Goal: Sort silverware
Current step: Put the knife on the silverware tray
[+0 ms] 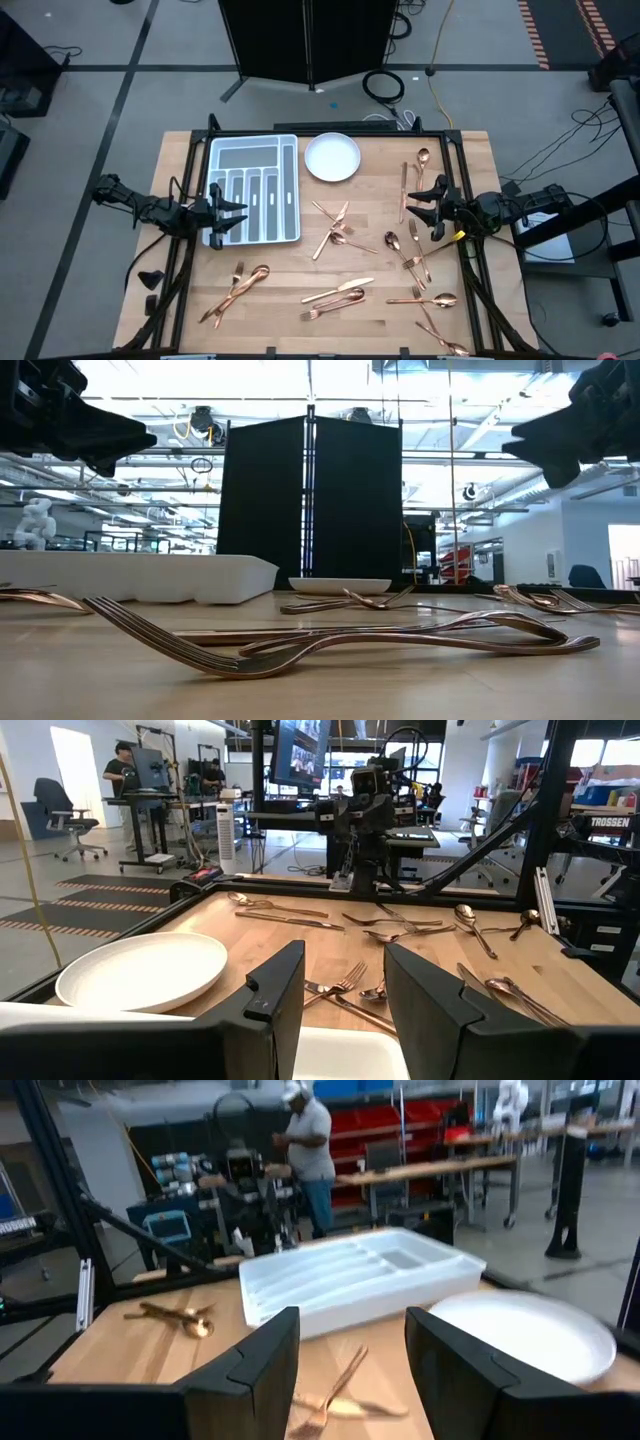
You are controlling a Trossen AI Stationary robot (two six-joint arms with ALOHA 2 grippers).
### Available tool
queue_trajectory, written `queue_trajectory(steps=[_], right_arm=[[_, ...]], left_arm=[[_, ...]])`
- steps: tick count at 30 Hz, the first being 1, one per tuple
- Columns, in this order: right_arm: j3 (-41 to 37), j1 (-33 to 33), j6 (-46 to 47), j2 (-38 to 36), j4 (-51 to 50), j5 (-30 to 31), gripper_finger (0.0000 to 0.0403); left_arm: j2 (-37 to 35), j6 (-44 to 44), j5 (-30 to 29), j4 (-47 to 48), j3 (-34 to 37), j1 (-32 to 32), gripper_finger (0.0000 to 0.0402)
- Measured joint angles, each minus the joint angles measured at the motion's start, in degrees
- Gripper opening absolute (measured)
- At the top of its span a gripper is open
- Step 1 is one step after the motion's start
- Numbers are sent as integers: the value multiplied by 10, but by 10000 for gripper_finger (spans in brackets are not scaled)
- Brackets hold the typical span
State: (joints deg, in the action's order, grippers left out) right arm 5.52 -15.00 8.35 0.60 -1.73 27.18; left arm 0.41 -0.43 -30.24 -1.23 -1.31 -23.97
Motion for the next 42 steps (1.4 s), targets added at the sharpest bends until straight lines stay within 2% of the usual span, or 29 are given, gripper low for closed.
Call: queue_trajectory(steps=[9, 17, 23, 28, 34, 38, 42], right_arm=[[0, 0, 5, 0, 85, -1, 174], [0, 0, 85, 47, 100, -2, 174], [0, 0, 108, 139, 176, -2, 174], [0, 12, 106, 233, 271, 36, 174], [0, 18, 177, 355, 345, 26, 174], [4, 19, 195, 443, 413, 30, 174], [54, 19, 181, 528, 429, 29, 174]], left_arm=[[0, 0, 0, -1, 0, 0, 135], [0, 0, 0, -10, 1, 0, 135], [0, 0, 0, -10, 1, 0, 135], [0, 0, 0, -13, 1, 0, 135], [2, -4, 0, -36, -8, 0, 135], [30, -4, 21, -22, -46, 0, 135], [96, -13, 35, -22, -93, 0, 135]])
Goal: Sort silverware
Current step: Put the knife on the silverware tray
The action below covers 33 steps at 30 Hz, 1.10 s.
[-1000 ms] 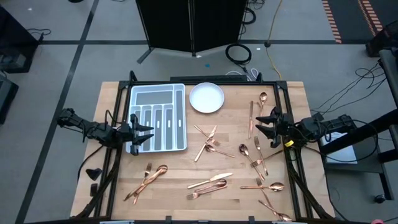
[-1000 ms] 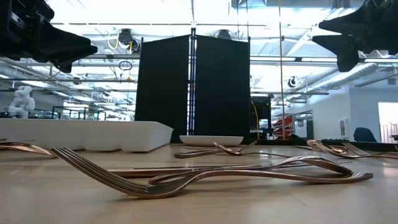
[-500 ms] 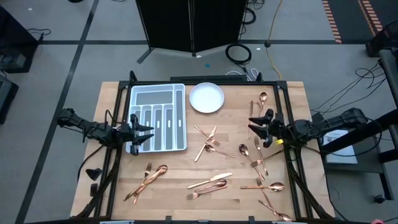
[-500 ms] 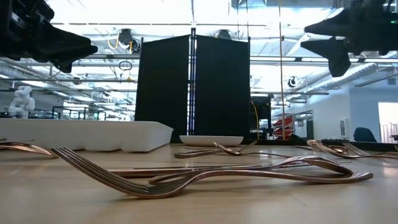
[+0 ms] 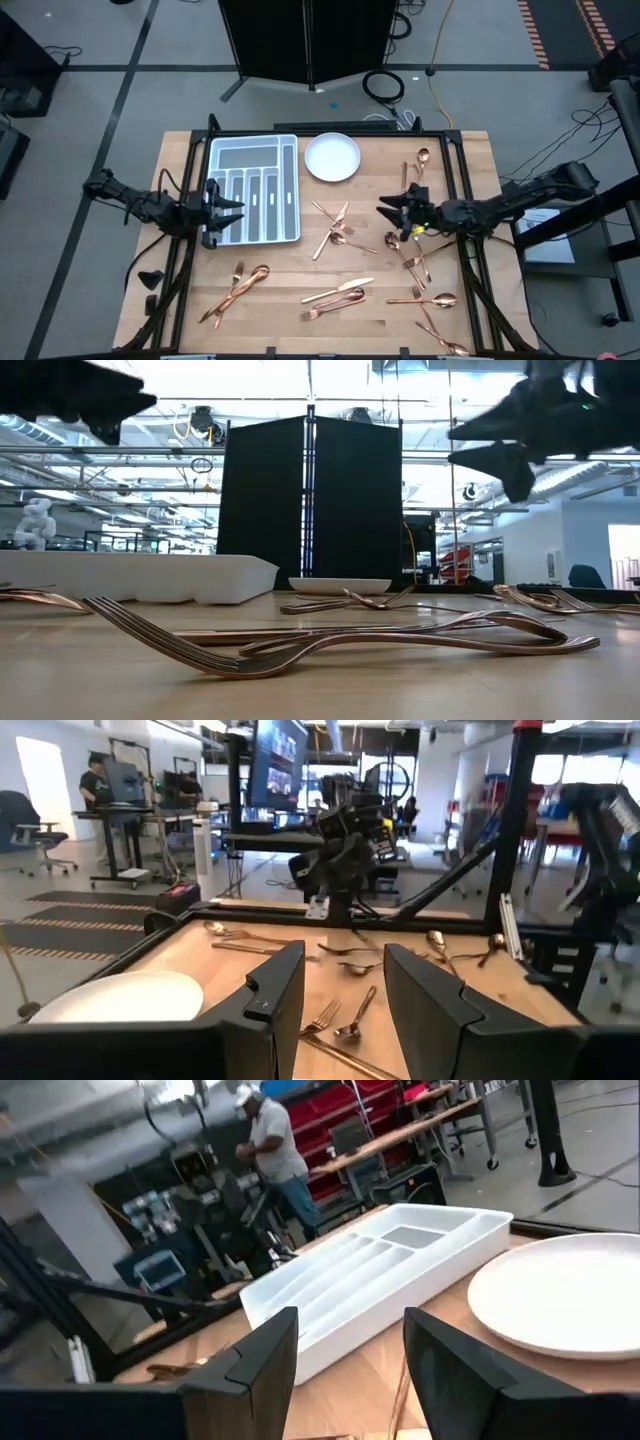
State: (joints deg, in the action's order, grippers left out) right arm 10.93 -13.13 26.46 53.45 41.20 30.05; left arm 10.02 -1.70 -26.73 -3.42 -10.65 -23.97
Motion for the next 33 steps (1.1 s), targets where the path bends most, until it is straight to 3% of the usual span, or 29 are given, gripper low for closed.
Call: queue_trajectory(steps=[3, 8, 15, 22, 33], right_arm=[[62, 0, -33, 67, -9, -9, 174], [180, 0, -118, 170, -45, -74, 174], [308, -1, -167, 276, -145, -140, 174], [325, -21, -124, 349, -186, -156, 174], [325, -64, -52, 366, -189, -212, 173]], left_arm=[[71, -2, 1, 0, -35, 0, 135], [196, 16, 2, 10, -95, 0, 135], [321, 193, 37, 211, -236, -1, 135], [409, 344, 173, 265, -275, -19, 135], [506, 577, 177, 354, -275, -127, 135]])
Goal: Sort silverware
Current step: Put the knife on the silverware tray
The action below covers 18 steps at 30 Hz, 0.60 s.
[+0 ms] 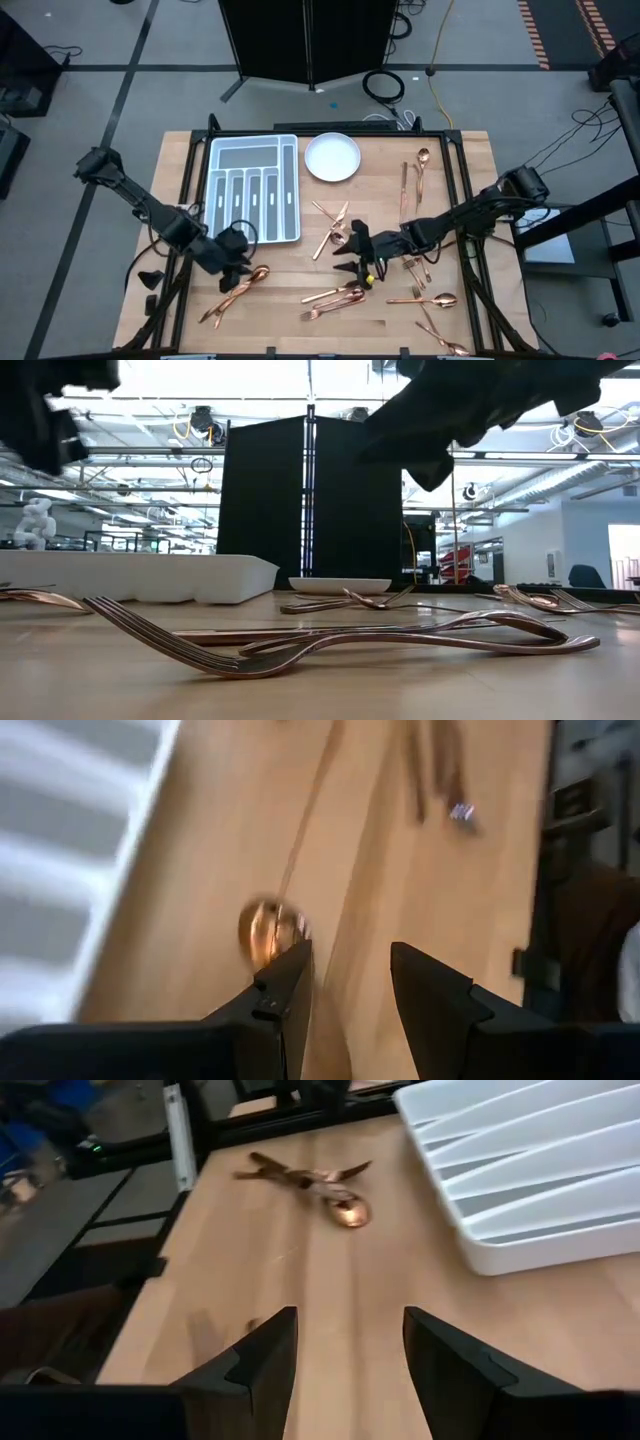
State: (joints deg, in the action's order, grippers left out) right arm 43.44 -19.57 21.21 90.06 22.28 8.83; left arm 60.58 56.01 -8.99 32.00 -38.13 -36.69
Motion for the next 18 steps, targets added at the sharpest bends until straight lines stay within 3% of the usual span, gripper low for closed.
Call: queue_trajectory(steps=[6, 12, 18], right_arm=[[0, -24, -24, 0, -10, 0, 173], [0, -36, -28, 0, -54, 0, 173], [0, -35, -39, 0, -61, 2, 173]], left_arm=[[43, 115, 29, 39, 0, -58, 135], [96, 182, 52, -64, -2, -117, 135], [158, 241, 64, -11, -44, -153, 135]])
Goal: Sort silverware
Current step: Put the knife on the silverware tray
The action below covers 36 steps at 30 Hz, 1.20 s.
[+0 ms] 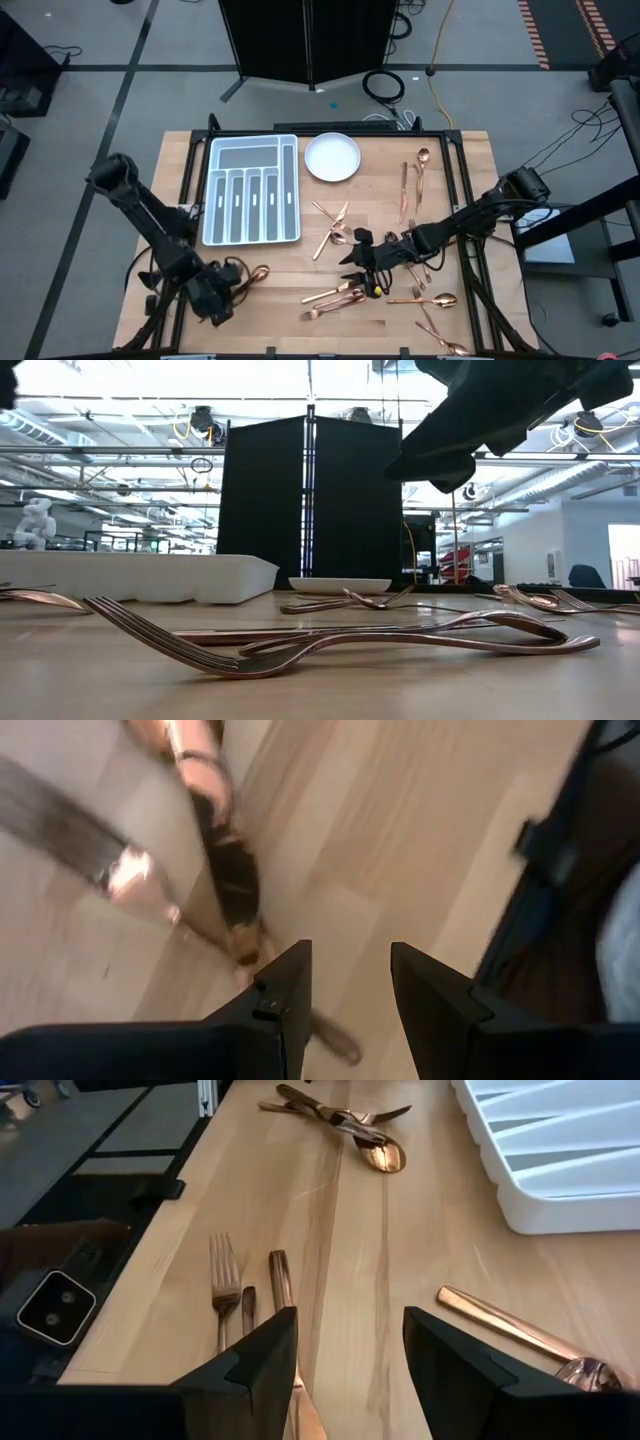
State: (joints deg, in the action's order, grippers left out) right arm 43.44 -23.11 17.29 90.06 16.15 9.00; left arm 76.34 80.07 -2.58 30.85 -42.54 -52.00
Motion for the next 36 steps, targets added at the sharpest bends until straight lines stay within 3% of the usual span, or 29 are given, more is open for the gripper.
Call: queue_trajectory(steps=[7, 17, 36], right_arm=[[0, 0, 0, 0, 2, 1, 173], [0, 0, 0, 0, 3, 4, 173], [0, 0, 0, 0, 3, 4, 173]], left_arm=[[48, 30, 26, 56, -31, -36, 135], [103, 32, 7, 77, -32, -49, 135], [107, 20, -16, 77, -21, -49, 135]])
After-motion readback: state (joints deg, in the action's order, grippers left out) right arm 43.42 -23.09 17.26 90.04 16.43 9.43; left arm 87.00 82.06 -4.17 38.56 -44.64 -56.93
